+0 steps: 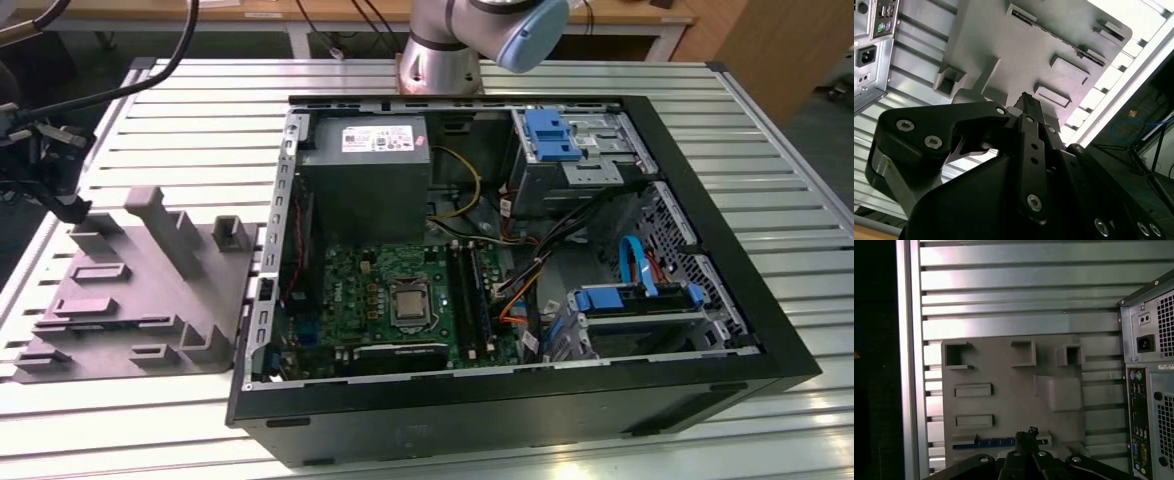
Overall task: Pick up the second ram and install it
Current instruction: 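Reach for the second ram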
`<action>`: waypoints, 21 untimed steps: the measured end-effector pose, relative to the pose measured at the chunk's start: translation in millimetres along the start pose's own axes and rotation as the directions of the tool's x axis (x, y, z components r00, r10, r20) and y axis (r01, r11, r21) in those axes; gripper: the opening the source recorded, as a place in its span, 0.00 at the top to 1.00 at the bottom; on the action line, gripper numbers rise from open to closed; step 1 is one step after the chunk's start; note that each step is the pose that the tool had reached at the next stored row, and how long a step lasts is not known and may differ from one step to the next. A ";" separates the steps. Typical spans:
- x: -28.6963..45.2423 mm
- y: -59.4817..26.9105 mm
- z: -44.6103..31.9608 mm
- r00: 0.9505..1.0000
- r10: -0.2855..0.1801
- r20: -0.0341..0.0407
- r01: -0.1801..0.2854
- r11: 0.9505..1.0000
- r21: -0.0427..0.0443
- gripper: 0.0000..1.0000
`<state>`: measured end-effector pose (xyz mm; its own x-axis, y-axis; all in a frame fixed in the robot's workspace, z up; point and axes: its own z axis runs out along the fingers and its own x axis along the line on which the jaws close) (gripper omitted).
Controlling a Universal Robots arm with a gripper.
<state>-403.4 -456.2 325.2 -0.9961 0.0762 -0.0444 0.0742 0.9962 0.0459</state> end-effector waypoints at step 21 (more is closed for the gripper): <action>9.8 -26.0 26.5 1.000 0.000 0.000 0.000 1.000 0.000 0.90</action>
<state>-413.8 -480.2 297.1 -0.9961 0.0763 -0.0444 0.0743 0.9962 0.0459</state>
